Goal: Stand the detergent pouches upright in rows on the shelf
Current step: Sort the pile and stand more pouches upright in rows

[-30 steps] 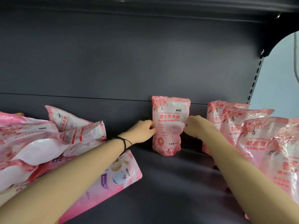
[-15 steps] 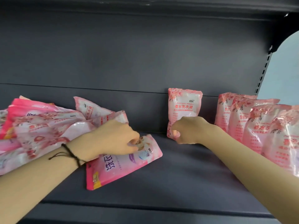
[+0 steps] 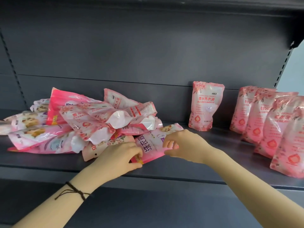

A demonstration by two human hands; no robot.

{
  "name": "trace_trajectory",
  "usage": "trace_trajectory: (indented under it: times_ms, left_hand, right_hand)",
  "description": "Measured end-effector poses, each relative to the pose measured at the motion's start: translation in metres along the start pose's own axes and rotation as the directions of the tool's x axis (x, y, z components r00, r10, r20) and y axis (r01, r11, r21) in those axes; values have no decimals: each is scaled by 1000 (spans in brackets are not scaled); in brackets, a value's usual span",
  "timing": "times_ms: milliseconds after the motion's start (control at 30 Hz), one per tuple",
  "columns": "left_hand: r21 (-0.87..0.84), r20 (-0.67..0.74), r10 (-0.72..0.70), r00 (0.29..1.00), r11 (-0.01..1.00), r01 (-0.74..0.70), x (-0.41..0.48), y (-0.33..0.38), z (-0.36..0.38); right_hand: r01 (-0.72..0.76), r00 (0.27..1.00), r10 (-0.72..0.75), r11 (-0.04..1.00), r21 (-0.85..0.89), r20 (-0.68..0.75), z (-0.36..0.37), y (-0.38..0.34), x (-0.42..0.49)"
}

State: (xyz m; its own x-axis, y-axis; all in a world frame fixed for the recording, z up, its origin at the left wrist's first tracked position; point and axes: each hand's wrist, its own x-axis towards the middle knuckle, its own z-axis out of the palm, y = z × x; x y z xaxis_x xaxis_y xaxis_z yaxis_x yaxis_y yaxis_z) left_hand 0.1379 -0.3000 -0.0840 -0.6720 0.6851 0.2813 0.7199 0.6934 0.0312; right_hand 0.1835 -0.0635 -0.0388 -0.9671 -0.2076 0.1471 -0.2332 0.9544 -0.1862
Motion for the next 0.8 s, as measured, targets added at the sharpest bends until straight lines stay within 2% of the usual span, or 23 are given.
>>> trace_trajectory:
  times_ms: [67, 167, 300, 367, 433, 500, 667, 800]
  left_hand:
    - [-17, -8, -13, 1000, 1000, 13, 0, 0, 2]
    - [31, -26, 21, 999, 999, -20, -1, 1, 2]
    - [57, -91, 27, 995, 998, -22, -4, 5, 6]
    - [51, -113, 12, 994, 999, -6, -3, 6, 7]
    - [11, -129, -8, 992, 1000, 10, -3, 5, 7]
    - [-33, -132, -28, 991, 999, 24, -4, 3, 8]
    - [-172, -82, -130, 988, 979, 114, -3, -2, 10]
    - [-464, -63, -264, 962, 862, 206, 13, 2, 17]
  right_hand:
    - [-46, 997, 51, 996, 75, -64, -3, 9, 7]
    - [-157, 985, 164, 980, 120, -45, -11, 30, 23]
    - [-321, 929, 344, 933, 163, -140, -9, 53, 50]
    - [-422, 887, 454, 871, 252, -83, -7, 58, 60]
    - [-511, 843, 533, 761, 400, 64, -5, 63, 67]
    - [-505, 838, 534, 686, 524, 107, -2, 66, 66]
    - [-356, 868, 495, 689, 631, -50, -9, 66, 57]
    - [-212, 869, 466, 655, 725, -167, -29, 62, 45]
